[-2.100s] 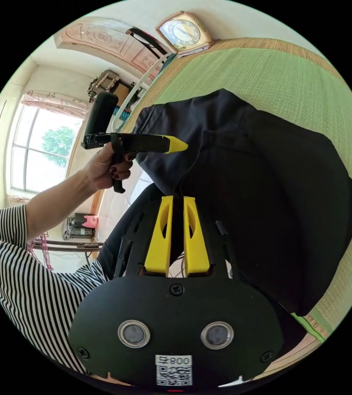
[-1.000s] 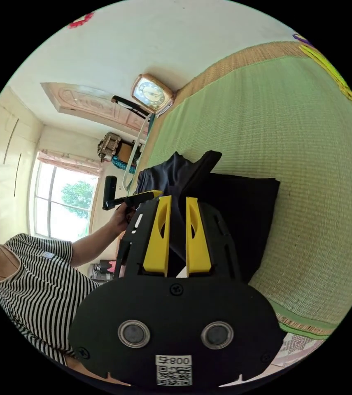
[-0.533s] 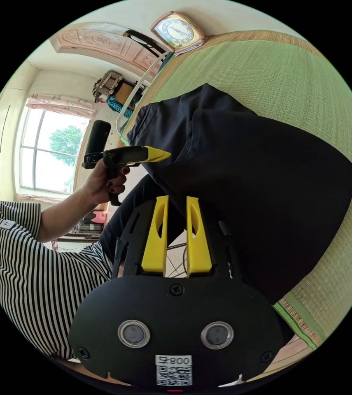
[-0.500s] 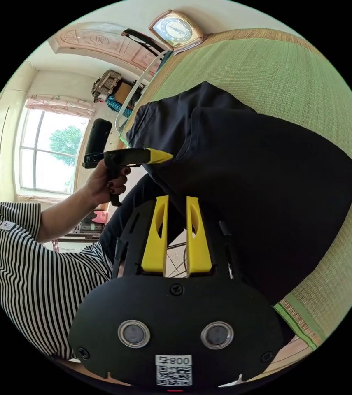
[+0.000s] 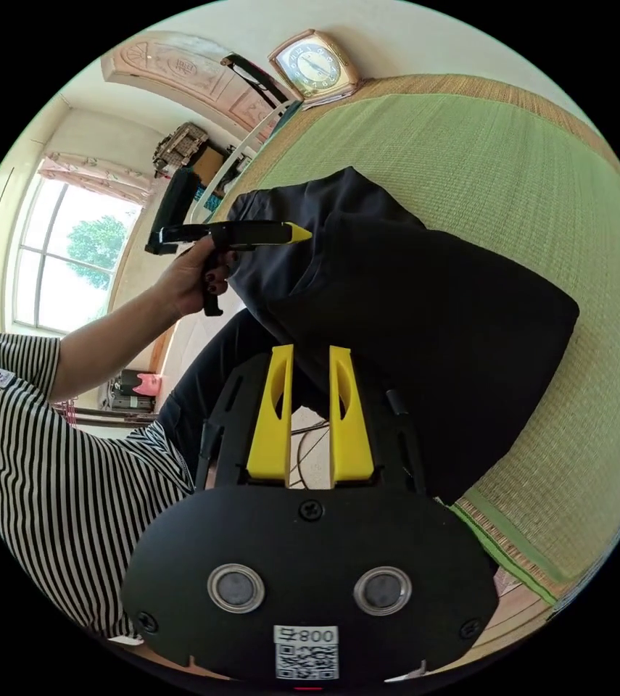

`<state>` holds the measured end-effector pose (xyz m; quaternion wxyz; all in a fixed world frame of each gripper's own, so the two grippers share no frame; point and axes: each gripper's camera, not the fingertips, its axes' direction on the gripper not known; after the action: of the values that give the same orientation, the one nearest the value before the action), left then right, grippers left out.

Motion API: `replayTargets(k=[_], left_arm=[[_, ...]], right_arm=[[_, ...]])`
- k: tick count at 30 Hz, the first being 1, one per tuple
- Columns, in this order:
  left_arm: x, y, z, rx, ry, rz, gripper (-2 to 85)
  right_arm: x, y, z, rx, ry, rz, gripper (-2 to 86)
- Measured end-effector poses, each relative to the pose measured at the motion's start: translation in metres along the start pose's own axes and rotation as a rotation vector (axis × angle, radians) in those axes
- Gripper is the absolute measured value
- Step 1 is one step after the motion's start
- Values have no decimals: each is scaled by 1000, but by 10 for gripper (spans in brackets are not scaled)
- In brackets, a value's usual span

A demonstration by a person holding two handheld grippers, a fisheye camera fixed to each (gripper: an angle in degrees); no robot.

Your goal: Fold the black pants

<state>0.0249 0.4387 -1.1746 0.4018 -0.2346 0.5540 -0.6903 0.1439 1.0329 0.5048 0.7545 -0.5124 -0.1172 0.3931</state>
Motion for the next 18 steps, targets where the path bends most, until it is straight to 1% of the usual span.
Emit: replayTargets(k=[4, 6, 9, 10, 11, 12, 15, 18], left_arm=[[14, -23, 17, -74, -57, 39, 35], [20, -27, 18, -85, -70, 50, 28], [26, -32, 15, -81, -50, 50, 20], [30, -33, 12, -72, -39, 56, 17], [32, -34, 10, -69, -36, 61, 16], [36, -36, 7, -63, -30, 67, 15], [48, -40, -2, -35, -18, 90, 12], [55, -46, -7, -20, 0, 83, 12]], right_arm=[[-18, -9, 15, -32, 86, -95, 85], [-27, -14, 33, -95, 138, -145, 83], [-36, -13, 48, -133, 212, -187, 72], [-37, -12, 48, -128, 219, -197, 69], [-39, -9, 47, -115, 223, -205, 47], [-39, -7, 45, -111, 192, -212, 31], [-43, 1, 27, -42, 188, -216, 13], [-44, 9, 16, -23, 166, -217, 6]])
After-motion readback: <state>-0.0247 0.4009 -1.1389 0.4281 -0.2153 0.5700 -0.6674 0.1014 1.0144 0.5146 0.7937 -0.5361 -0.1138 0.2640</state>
